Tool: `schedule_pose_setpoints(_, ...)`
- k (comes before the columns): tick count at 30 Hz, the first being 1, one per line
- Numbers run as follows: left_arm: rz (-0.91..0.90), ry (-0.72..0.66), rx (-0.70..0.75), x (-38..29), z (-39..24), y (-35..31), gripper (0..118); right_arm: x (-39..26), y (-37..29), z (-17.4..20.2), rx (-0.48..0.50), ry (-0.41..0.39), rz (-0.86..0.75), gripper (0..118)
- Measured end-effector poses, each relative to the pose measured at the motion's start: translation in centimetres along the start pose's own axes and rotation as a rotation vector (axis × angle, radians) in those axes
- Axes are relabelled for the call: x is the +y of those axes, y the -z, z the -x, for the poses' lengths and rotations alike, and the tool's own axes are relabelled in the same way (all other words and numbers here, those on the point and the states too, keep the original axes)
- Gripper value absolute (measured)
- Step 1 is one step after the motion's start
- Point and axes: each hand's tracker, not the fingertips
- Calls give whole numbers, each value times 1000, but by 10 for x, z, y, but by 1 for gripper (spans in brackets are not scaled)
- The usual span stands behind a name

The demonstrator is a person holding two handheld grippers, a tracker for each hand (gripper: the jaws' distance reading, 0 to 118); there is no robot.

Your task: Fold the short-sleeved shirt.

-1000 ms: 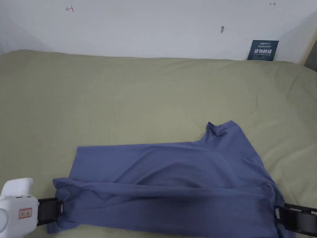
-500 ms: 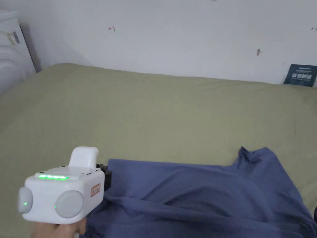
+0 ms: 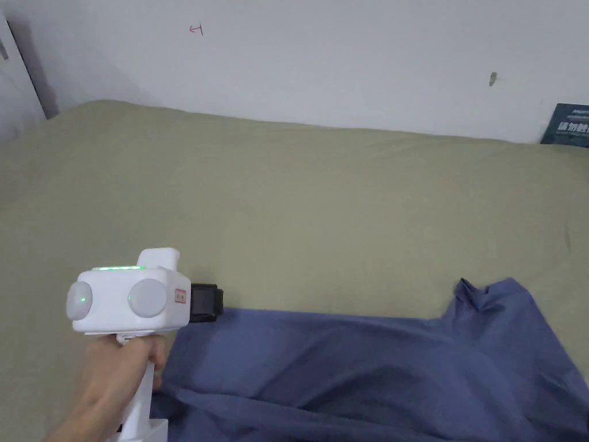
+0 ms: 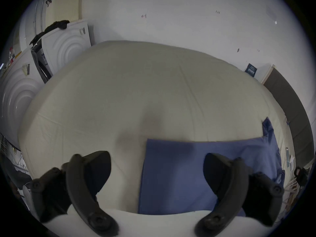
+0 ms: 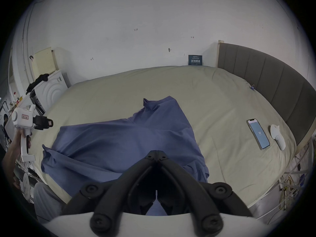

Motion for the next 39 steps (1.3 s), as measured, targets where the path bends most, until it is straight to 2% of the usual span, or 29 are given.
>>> schedule_pose_setpoints(10, 192, 69, 76, -1, -24, 54, 110, 9, 37, -28, -39, 18, 65, 2)
schedule_pose_setpoints(13, 184, 82, 54, -7, -28, 50, 86, 19, 53, -39, -56, 9, 86, 2)
schedule_pose_setpoints(15, 151, 86, 50, -6, -32, 40, 58, 30, 65, -46, -62, 0, 94, 2)
schedule_pose_setpoints(17, 136, 128, 40, -5, -34, 35, 7, 41, 76, -53, -56, -2, 111, 2)
schedule_pose_setpoints(19, 148, 109, -9, -2, -32, 36, 4, 52, 90, -60, -51, 10, 137, 2)
schedule_pose_setpoints(27, 151, 115, 6, 0, -34, 40, 4, 78, 151, -78, -48, 18, 269, 4)
schedule_pose_setpoints(28, 153, 112, 3, 0, -34, 40, 4, 80, 157, -77, -55, 14, 287, 35)
schedule_pose_setpoints(29, 156, 106, 0, 1, -33, 41, 4, 81, 166, -79, -42, 13, 326, 78)
schedule_pose_setpoints(30, 159, 107, -2, 3, -32, 42, 4, 82, 175, -80, -25, 24, 375, 111)
schedule_pose_setpoints(31, 162, 109, -3, 3, -32, 42, 4, 81, 181, -81, -12, 29, 389, 117)
schedule_pose_setpoints(33, 163, 113, -2, 3, -33, 43, 4, 83, 187, -78, -22, 29, 357, 106)
schedule_pose_setpoints(37, 157, 115, 1, 2, -33, 45, 4, 83, 206, -76, -40, 9, 404, 104)
schedule_pose_setpoints(39, 155, 117, 0, 2, -32, 45, 4, 80, 216, -74, -56, -14, 442, 97)
